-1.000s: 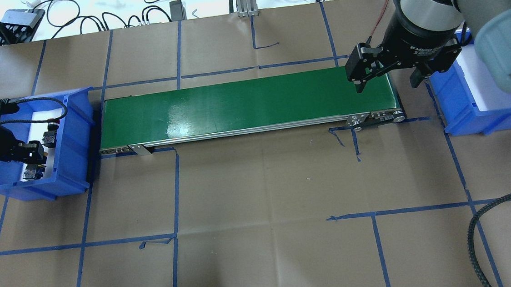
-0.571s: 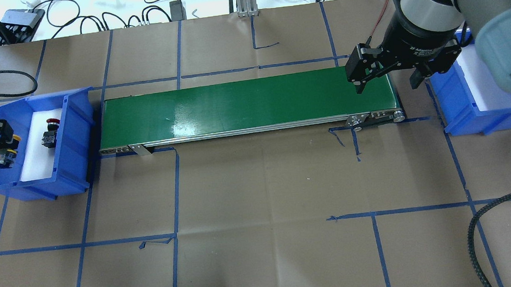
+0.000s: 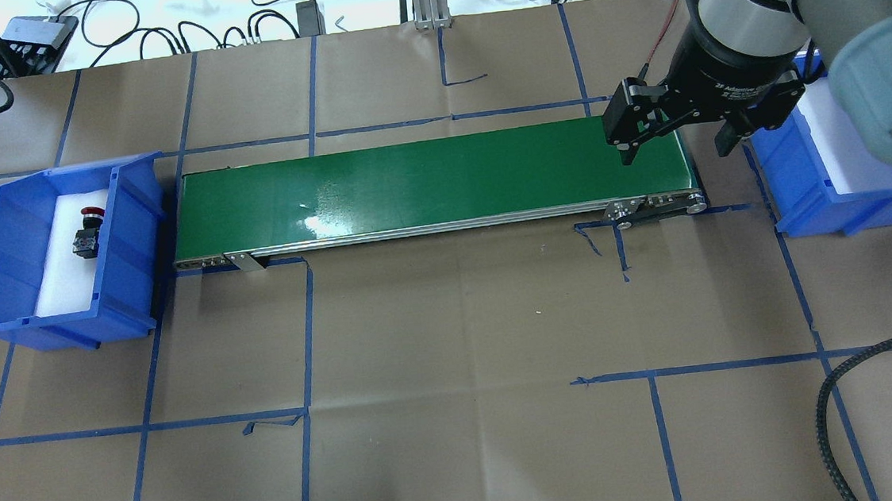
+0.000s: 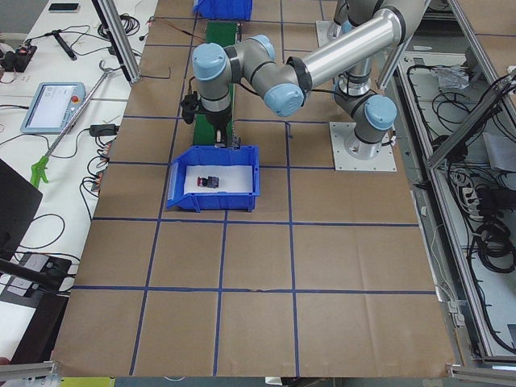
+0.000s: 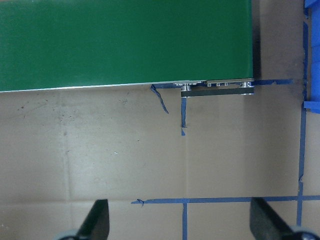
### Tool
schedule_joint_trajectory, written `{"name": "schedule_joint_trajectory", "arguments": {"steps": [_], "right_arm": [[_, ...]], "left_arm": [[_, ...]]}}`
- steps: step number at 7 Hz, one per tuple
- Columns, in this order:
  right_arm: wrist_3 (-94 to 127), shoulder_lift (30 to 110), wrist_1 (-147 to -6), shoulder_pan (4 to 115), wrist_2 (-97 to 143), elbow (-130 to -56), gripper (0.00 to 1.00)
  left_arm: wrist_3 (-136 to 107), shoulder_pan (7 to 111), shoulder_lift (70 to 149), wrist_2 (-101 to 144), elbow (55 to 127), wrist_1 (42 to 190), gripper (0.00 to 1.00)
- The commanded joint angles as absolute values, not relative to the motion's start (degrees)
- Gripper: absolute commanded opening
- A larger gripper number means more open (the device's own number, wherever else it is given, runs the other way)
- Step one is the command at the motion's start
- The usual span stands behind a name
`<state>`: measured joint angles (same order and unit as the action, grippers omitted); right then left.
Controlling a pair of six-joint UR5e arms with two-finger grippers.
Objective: Transport two buttons from left to right
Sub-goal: 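Carry the yellow button onto the conveyor belt and release it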
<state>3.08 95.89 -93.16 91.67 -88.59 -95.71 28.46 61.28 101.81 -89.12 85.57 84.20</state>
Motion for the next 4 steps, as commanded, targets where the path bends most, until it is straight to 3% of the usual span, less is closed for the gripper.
{"name": "schedule_joint_trajectory", "arguments": {"steps": [1,4], "right_arm": [[3.08,95.80,-93.16,91.67,-88.59,-95.71,1.00],[3.08,95.80,-93.16,91.67,-88.59,-95.71,1.00]], "left_arm": [[16.15,71.93,102.82,-89.12,83.85,83.85,0.00],[3.55,82.85,107.82,-90.09,83.85,80.97,0.00]]}}
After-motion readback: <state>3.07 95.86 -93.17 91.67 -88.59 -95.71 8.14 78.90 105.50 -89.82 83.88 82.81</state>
